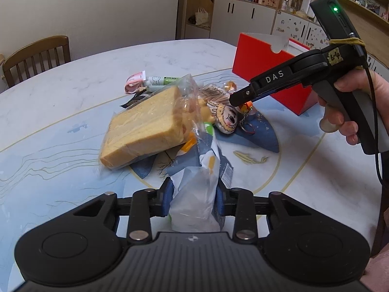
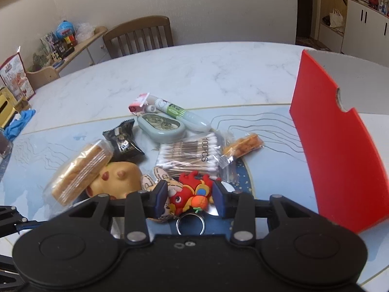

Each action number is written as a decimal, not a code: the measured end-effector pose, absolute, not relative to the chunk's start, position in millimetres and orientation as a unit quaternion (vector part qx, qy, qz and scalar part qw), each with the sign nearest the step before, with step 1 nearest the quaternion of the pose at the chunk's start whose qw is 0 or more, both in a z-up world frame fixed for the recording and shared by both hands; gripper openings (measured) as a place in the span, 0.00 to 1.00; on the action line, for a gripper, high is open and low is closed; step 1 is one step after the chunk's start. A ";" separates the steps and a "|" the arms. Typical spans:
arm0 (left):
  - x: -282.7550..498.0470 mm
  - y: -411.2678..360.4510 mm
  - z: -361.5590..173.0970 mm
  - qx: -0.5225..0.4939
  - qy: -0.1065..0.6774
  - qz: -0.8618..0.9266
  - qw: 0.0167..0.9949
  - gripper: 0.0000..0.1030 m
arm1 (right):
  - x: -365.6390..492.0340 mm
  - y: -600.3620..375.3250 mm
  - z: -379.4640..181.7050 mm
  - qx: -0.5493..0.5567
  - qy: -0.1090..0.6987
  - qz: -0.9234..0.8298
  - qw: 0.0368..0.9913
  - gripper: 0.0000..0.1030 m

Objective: Organize objects
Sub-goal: 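Carry both items into the red shoebox and open the right tool over the keychain, then lower the snack bag into the shoebox and open the left tool, then move both tools back over the items on the table, then grasp the bagged bread slice with the left tool while the right tool grasps the round white mirror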

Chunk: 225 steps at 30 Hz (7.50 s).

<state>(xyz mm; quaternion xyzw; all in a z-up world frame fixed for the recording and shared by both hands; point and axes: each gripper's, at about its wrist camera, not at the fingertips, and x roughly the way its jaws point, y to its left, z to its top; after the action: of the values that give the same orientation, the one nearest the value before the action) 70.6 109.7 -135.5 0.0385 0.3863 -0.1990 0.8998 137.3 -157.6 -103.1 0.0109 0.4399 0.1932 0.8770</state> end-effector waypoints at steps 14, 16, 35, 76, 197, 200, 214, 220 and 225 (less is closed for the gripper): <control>42.9 101.4 -110.8 0.026 0.372 -0.237 0.897 0.27 | 91.2 -184.7 -56.4 0.032 0.418 0.204 0.885 0.38; 40.9 96.0 -104.5 0.023 0.368 -0.241 0.898 0.27 | 86.1 -189.6 -49.0 0.034 0.415 0.204 0.886 0.38; 94.6 -13.7 -17.8 0.003 0.299 -0.234 0.925 0.27 | 109.4 -293.1 21.4 0.007 0.368 0.239 0.899 0.38; 281.9 -264.2 -93.9 0.139 0.450 -0.221 0.854 0.27 | 217.6 -459.4 -78.5 -0.006 0.450 0.179 0.875 0.30; 185.0 114.0 -122.4 0.348 0.352 -0.413 0.764 1.00 | 152.7 -176.4 -107.6 -0.042 0.520 0.199 0.830 0.69; 192.8 109.0 -127.0 0.353 0.360 -0.430 0.749 1.00 | 157.6 -173.9 -111.9 -0.045 0.524 0.204 0.825 0.69; 206.1 105.3 -140.0 0.301 0.372 -0.446 0.756 0.99 | 174.8 -174.0 -128.1 -0.038 0.527 0.203 0.825 0.67; 203.4 108.1 -136.7 0.280 0.374 -0.431 0.772 0.93 | 174.2 -170.1 -128.3 -0.051 0.511 0.203 0.834 0.55; 197.1 106.8 -134.7 0.270 0.383 -0.412 0.782 0.91 | 172.2 -165.3 -126.7 -0.066 0.505 0.204 0.836 0.37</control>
<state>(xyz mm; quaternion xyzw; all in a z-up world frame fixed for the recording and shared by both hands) 197.1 106.8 -134.7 0.2698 0.3827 -0.4118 0.7818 172.2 -165.3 -126.7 -0.0660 0.5053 0.2044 0.8358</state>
